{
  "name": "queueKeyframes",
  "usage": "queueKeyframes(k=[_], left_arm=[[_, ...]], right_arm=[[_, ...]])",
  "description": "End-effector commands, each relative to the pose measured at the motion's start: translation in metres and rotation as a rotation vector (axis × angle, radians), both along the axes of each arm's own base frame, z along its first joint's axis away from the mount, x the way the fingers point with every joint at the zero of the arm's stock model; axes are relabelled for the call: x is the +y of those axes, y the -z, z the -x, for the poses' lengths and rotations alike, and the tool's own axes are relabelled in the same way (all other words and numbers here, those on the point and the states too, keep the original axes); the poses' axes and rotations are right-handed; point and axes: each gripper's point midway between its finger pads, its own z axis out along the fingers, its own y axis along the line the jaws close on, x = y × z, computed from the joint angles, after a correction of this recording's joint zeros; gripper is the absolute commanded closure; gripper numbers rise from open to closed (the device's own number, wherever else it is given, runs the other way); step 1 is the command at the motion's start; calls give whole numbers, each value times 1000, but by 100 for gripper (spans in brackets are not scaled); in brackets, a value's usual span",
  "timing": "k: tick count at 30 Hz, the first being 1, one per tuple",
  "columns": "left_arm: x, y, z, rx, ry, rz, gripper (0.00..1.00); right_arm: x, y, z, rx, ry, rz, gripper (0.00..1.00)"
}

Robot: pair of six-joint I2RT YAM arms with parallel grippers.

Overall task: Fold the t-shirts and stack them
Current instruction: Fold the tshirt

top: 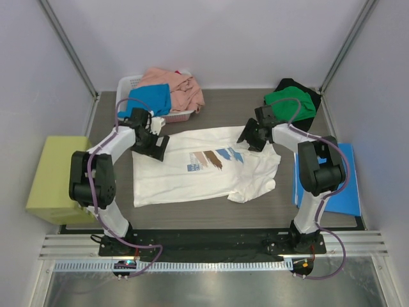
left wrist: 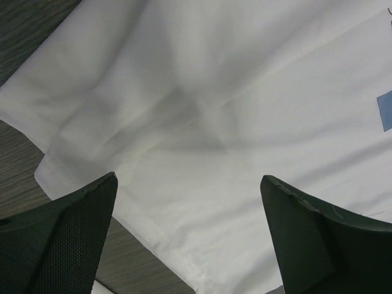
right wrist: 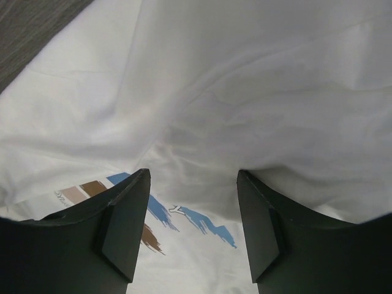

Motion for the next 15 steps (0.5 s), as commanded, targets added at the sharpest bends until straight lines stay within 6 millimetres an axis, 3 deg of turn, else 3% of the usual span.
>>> queueKeyframes(k=[1,4,8,11,15], left_arm=[[2,-30,-8,-83,24,-8,0],[6,-29,-9,-85,18,-10,0],[20,-16,-9,-70,-14,-6,0],[31,-2,-7,-43,-40,-8,0],[44,15,-6,-20,-67,-24,0]], right_arm=[[-3,17,3,12,6,28,36],[-8,29,10,38,10,48,39],[-17,27,18,38,14,72,41],[-28,14,21,25,25,119,41],[-57,-7,31,20,59,264,41]])
